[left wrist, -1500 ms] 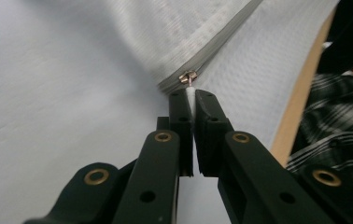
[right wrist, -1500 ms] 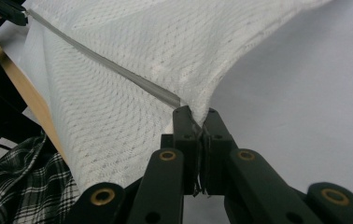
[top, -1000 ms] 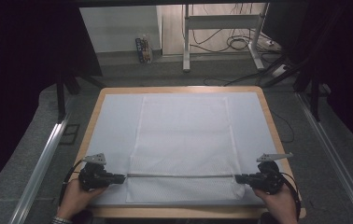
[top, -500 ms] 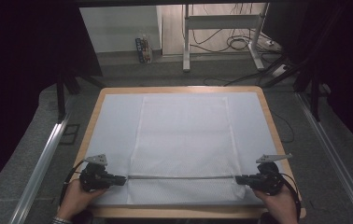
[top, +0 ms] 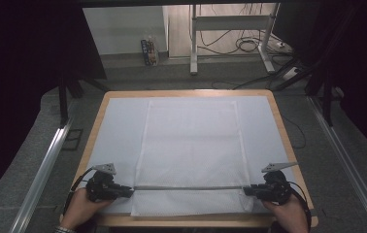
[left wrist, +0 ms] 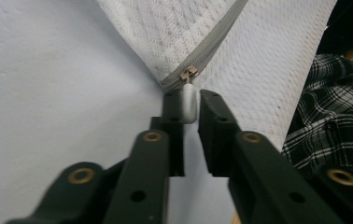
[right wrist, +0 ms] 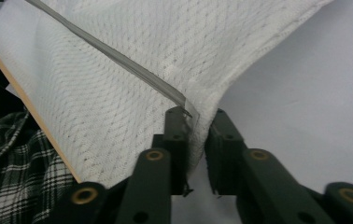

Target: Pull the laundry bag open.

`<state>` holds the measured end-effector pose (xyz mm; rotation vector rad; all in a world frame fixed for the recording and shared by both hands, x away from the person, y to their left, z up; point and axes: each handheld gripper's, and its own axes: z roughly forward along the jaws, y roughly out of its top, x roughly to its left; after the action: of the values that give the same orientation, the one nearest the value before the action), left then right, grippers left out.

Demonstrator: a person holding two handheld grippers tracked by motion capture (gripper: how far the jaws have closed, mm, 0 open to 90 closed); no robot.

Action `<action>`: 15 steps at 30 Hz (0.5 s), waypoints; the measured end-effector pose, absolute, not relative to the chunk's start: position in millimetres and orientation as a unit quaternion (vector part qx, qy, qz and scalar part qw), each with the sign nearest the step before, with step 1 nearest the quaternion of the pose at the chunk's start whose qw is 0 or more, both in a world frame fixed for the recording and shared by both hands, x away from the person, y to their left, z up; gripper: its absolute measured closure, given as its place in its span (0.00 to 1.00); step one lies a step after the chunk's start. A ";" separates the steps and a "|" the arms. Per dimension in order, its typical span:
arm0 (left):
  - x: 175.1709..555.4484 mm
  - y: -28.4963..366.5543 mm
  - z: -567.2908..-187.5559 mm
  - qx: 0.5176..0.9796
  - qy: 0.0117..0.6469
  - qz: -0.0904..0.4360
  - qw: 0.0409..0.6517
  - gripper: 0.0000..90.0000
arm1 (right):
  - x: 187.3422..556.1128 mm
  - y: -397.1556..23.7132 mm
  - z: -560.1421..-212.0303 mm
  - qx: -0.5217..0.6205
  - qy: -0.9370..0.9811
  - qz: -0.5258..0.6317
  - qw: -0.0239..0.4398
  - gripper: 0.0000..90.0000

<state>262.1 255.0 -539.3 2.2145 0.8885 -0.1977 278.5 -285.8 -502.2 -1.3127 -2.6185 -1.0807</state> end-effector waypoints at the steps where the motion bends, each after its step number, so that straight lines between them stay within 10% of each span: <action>1: 261.4 254.0 -539.0 0.864 0.341 -0.073 0.364 0.82 | 278.5 -286.0 -502.0 -0.421 -0.838 -0.346 0.009 0.80; 15: 256.5 248.7 -533.4 0.859 0.348 0.010 0.375 0.29 | 281.2 -290.3 -498.4 -0.419 -0.828 -0.368 -0.053 0.35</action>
<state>256.5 248.7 -533.4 2.1991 0.8896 0.0255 281.2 -290.3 -498.4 -1.3640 -2.6947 -1.1963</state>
